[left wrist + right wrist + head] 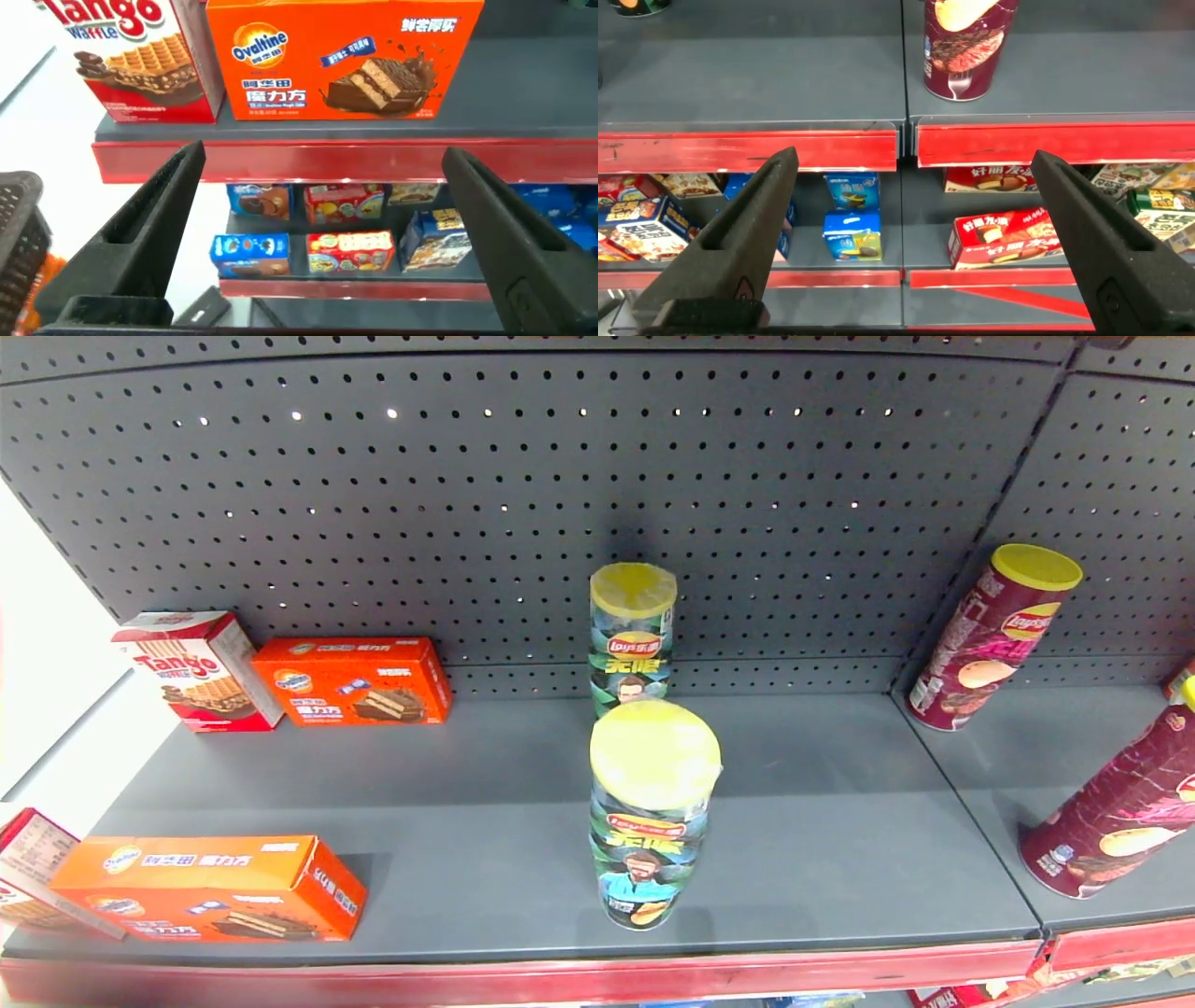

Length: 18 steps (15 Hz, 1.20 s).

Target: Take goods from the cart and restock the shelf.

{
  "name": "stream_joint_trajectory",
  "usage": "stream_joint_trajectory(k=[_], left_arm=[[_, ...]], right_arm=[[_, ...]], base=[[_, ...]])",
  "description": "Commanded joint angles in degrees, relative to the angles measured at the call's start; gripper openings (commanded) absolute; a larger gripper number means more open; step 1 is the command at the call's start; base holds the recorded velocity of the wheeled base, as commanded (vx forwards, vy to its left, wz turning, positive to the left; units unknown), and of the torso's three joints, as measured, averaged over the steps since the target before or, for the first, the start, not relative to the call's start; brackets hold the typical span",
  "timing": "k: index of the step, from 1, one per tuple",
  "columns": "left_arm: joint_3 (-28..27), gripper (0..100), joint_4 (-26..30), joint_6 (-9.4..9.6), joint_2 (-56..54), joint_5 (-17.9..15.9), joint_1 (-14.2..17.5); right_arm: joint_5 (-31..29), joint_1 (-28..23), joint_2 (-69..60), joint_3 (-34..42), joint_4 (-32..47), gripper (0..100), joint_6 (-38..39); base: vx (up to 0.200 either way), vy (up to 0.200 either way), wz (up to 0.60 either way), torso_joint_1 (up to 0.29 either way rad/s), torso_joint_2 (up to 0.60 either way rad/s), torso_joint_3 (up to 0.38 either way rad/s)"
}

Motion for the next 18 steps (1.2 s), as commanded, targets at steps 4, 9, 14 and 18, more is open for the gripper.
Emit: stream_joint_trajectory(k=[4, 9, 14, 18], left_arm=[[0.0, 100, -0.1, -0.35, -0.1, 0.2, 0.0], [0.0, 100, -0.1, -0.7, -0.1, 1.8, 0.0], [0.0, 100, -0.1, -0.7, -0.1, 1.7, 0.0], [0.0, 100, -0.1, -0.7, -0.1, 1.8, 0.0]], right_arm=[[0.0, 0.0, 0.1, 0.0, 0.0, 100, 0.0], [0.0, 0.0, 0.1, -0.1, 0.0, 100, 0.0], [0.3, 0.0, 0.1, 0.0, 0.0, 100, -0.8], [0.1, 0.0, 0.1, 0.0, 0.0, 100, -0.5]], base=[[0.0, 0.0, 0.0, 0.0, 0.0, 0.0], [-0.08, 0.0, 0.0, 0.0, 0.0, 0.001], [0.0, 0.0, 0.0, 0.0, 0.0, 0.0], [0.0, 0.0, 0.0, 0.0, 0.0, 0.0]])
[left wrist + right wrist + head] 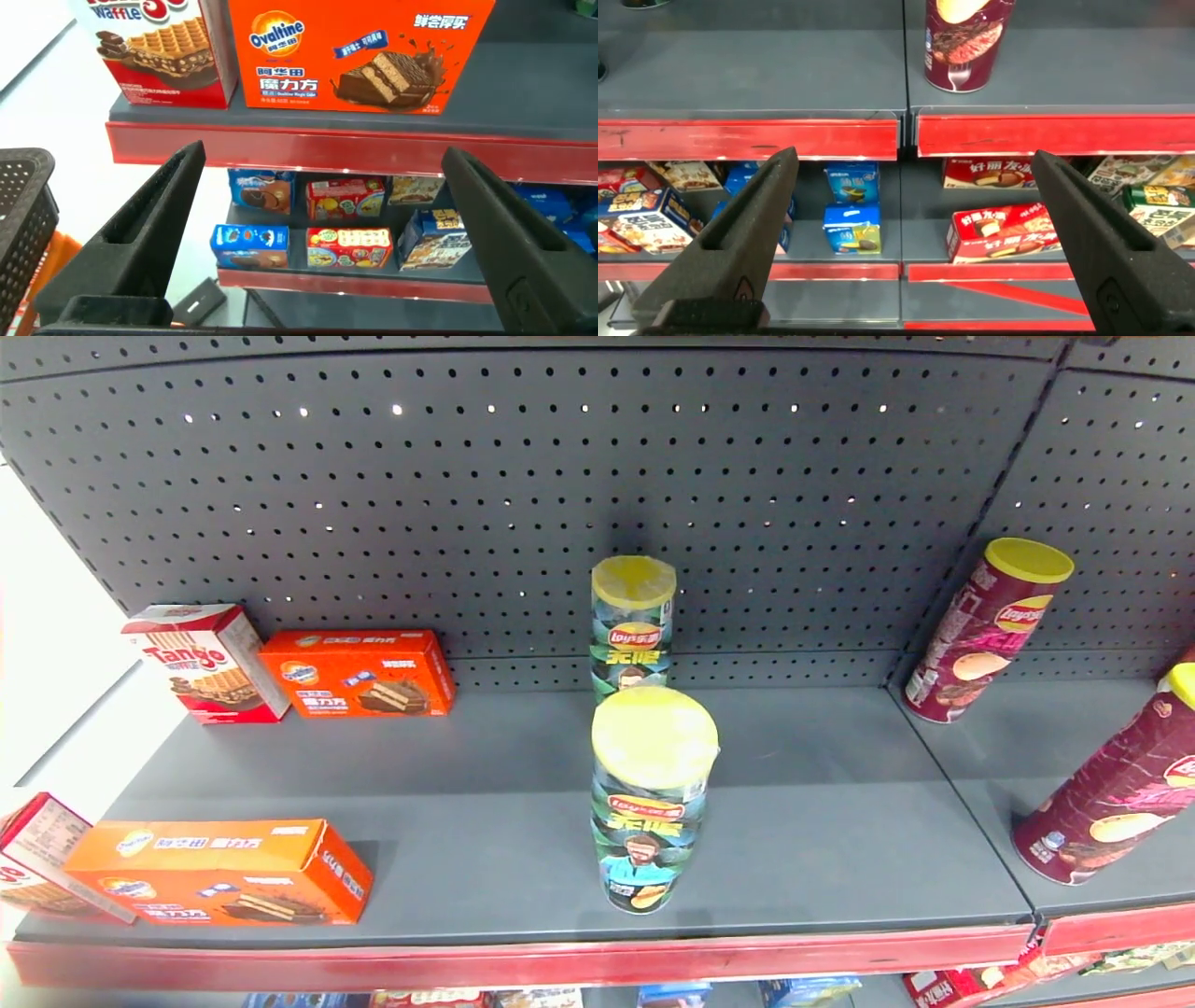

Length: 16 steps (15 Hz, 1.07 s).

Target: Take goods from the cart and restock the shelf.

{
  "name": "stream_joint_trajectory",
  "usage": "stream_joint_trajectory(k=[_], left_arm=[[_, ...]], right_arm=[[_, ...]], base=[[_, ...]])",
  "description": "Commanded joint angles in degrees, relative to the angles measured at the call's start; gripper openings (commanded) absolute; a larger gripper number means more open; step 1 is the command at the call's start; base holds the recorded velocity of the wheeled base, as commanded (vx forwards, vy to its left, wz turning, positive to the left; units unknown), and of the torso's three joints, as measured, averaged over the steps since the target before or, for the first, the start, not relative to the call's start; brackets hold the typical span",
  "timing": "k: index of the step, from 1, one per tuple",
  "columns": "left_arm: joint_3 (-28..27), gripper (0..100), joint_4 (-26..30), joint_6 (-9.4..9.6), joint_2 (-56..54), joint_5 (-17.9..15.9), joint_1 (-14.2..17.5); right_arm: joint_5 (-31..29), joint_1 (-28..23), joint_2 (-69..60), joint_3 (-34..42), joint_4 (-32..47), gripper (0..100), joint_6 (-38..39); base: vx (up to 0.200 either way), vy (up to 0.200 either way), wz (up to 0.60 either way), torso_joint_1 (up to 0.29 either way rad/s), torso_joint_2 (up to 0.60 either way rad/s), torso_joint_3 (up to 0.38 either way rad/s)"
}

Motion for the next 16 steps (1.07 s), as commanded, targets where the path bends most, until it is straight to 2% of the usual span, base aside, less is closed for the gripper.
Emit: stream_joint_trajectory(k=[1, 3, 10, 12, 16], left_arm=[[0.0, 100, 0.0, -0.02, 0.0, 0.1, 0.0], [0.0, 100, 0.0, -0.02, 0.0, 0.0, 0.0], [0.0, 100, 0.0, 0.34, 0.0, -0.2, 0.0], [0.0, 100, 0.0, 0.34, 0.0, 0.1, 0.0], [0.0, 100, 0.0, -0.02, 0.0, 0.1, 0.0]], right_arm=[[0.1, 0.0, 0.1, 0.0, 0.0, 100, -0.1], [0.0, 0.0, 0.1, 0.0, 0.0, 100, -0.2], [-0.1, 0.0, 0.1, 0.0, 0.0, 100, 0.0], [-0.1, 0.0, 0.1, 0.0, 0.0, 100, 0.0], [-0.1, 0.0, 0.1, 0.0, 0.0, 100, 0.0]], base=[[0.0, 0.0, 0.0, 0.0, 0.0, 0.0], [0.0, 0.0, 0.6, 0.002, 0.0, 0.005], [0.0, 0.0, 0.0, 0.0, 0.0, 0.0], [0.0, -0.2, 0.0, 0.0, 0.01, 0.005], [0.0, 0.0, 0.0, 0.0, 0.0, 0.0]])
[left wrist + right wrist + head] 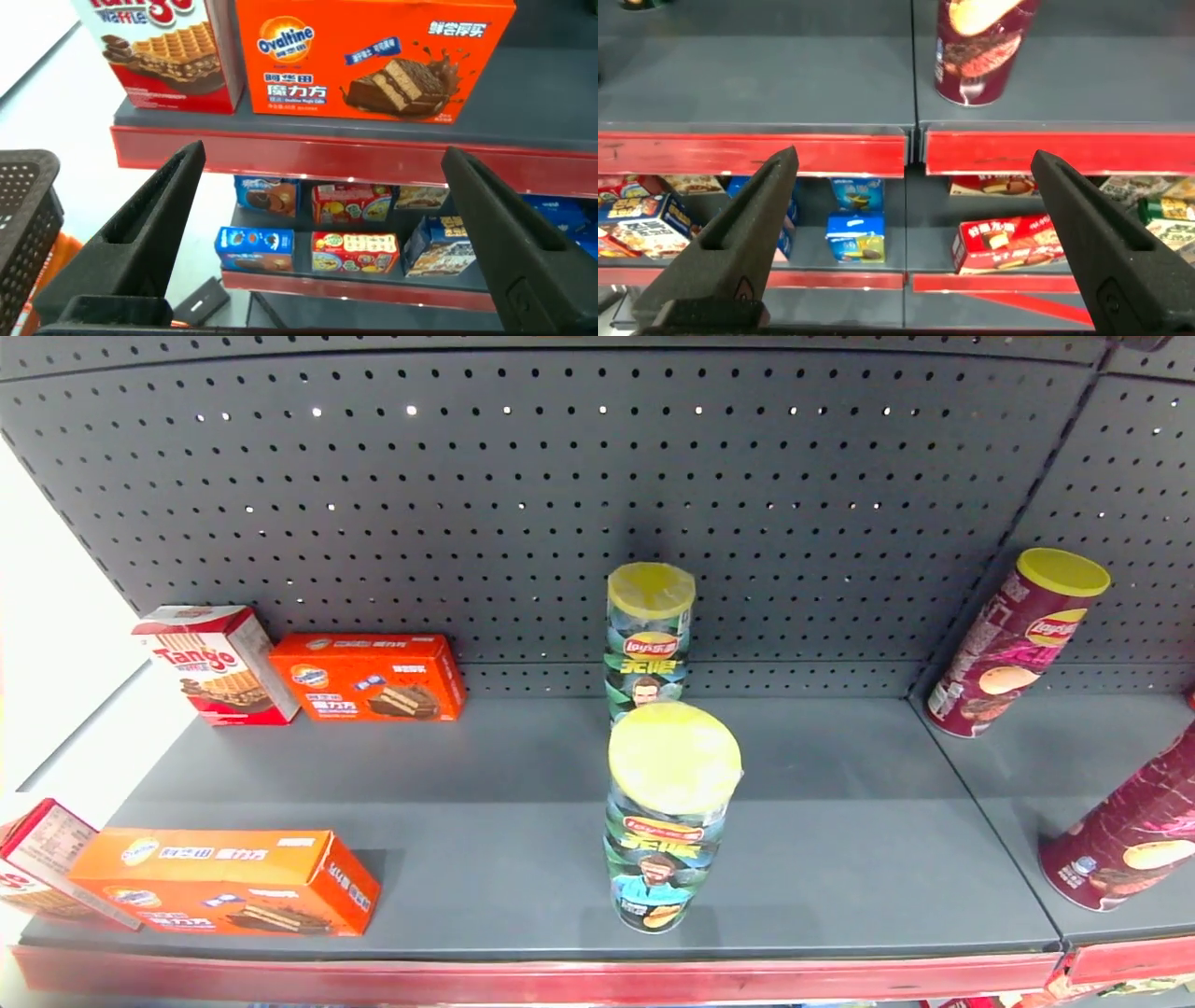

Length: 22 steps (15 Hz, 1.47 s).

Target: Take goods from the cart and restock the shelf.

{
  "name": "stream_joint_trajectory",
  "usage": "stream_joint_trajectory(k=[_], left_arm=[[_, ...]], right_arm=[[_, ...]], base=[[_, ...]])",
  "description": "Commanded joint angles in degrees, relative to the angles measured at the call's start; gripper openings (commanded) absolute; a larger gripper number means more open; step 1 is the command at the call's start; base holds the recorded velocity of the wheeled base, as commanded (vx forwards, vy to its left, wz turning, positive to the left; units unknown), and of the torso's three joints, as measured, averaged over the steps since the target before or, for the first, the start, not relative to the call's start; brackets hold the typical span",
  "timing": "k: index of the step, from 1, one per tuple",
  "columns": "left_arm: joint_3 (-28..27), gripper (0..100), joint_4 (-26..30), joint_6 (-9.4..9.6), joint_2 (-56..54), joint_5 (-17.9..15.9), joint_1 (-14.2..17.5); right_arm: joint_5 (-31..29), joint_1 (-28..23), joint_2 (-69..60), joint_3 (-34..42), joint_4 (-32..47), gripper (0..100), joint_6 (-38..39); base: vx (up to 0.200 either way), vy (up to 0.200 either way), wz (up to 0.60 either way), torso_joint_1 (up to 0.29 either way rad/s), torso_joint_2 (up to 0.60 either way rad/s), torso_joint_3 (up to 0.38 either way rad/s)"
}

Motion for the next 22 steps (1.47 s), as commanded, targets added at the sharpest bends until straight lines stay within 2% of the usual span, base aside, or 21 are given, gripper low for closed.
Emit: stream_joint_trajectory(k=[1, 5, 8, 22], left_arm=[[0.0, 100, 0.0, 0.03, 0.0, 0.0, 0.0], [0.0, 100, 0.0, -0.06, 0.0, 0.2, 0.0], [0.0, 100, 0.0, 0.03, 0.0, 0.1, 0.0], [0.0, 100, 0.0, 0.12, 0.0, 0.0, 0.0]], right_arm=[[0.0, 0.0, 0.1, 0.0, 0.0, 100, 0.0], [0.1, 0.0, 0.1, 0.0, 0.0, 100, 0.0], [0.0, 0.0, 0.1, 0.0, 0.0, 100, 0.0], [0.1, 0.0, 0.1, 0.0, 0.0, 100, 0.0]], base=[[0.0, 0.0, 0.0, 0.0, 0.0, 0.0], [0.0, 0.0, 0.0, 0.0, 0.0, 0.0], [-0.2, 0.0, 0.0, 0.009, 0.01, 0.005], [0.0, 0.0, 0.0, 0.0, 0.0, 0.0]])
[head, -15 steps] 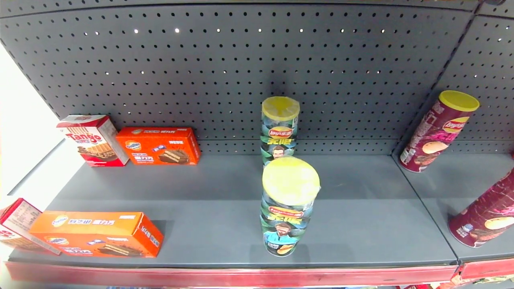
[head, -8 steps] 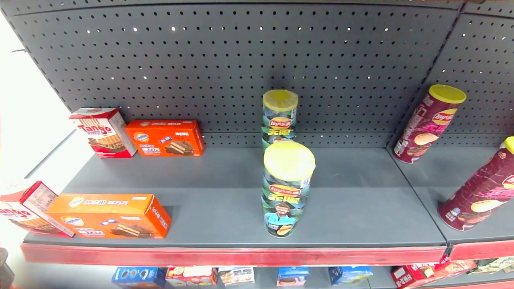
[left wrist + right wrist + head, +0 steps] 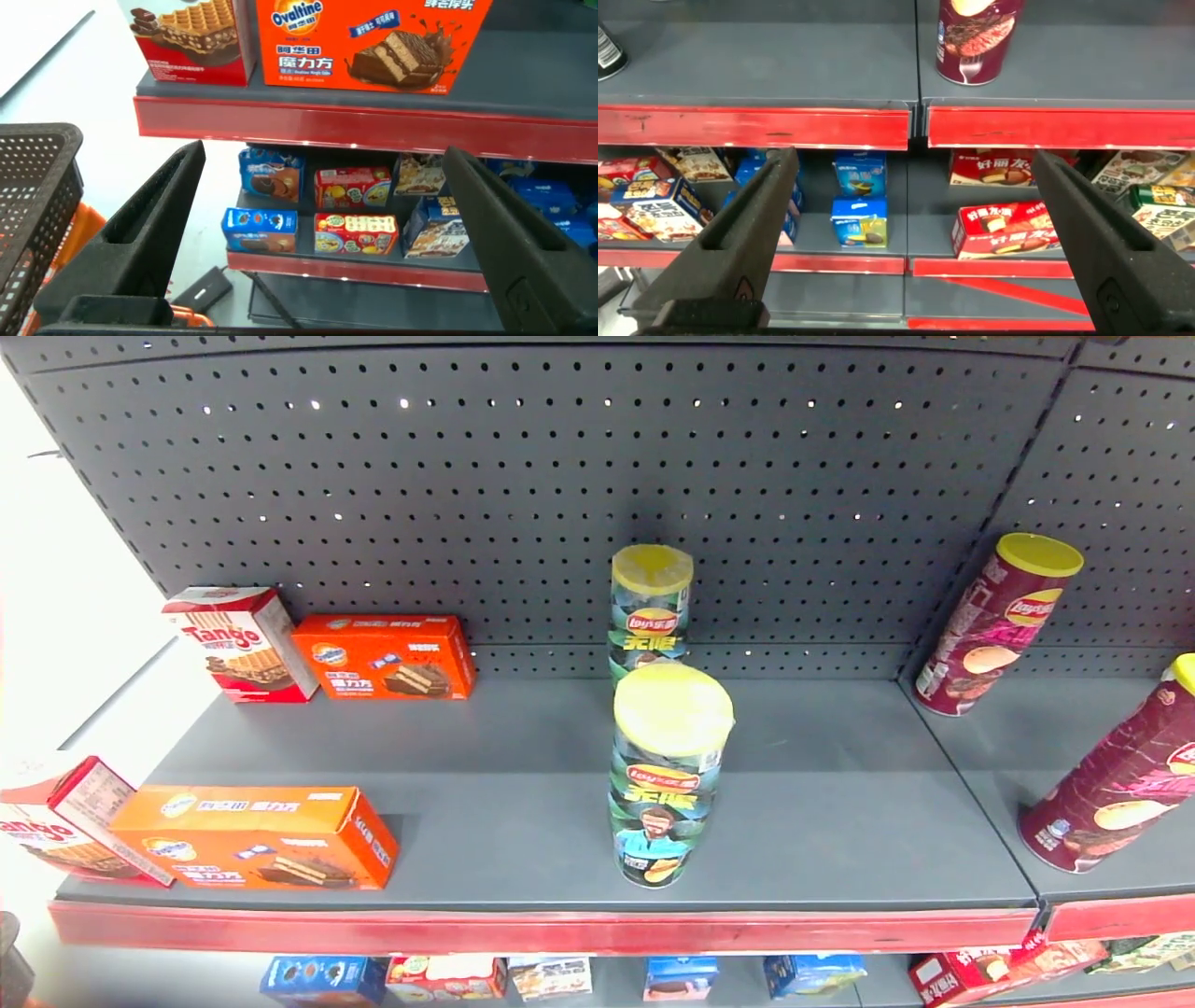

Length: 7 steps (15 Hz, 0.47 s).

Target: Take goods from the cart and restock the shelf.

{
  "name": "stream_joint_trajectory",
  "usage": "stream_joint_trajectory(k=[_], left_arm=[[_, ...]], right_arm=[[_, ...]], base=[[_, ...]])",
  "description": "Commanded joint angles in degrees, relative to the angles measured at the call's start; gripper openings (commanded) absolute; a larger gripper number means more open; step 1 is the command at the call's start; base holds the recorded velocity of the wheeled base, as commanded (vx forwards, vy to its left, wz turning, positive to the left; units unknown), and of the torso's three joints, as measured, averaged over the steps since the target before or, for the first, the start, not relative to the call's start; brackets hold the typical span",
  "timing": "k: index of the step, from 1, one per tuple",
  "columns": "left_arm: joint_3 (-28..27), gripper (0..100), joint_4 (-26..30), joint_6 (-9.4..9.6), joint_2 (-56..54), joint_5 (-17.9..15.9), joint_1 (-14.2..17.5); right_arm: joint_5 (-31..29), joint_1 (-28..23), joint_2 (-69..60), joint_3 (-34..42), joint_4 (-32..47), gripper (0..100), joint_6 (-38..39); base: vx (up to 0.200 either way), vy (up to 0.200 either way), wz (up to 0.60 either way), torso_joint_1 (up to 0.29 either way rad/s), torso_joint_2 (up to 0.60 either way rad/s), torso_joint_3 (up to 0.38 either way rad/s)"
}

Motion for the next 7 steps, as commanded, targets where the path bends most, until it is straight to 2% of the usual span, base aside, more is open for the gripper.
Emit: stream_joint_trajectory(k=[1, 7], left_arm=[[0.0, 100, 0.0, -0.15, 0.0, 0.1, 0.0], [0.0, 100, 0.0, -0.07, 0.0, 0.1, 0.0]], right_arm=[[0.0, 0.0, 0.1, 0.0, 0.0, 100, 0.0], [-0.1, 0.0, 0.1, 0.0, 0.0, 100, 0.0]], base=[[0.0, 0.0, 0.0, 0.0, 0.0, 0.0], [0.0, 0.0, 0.0, 0.0, 0.0, 0.0]])
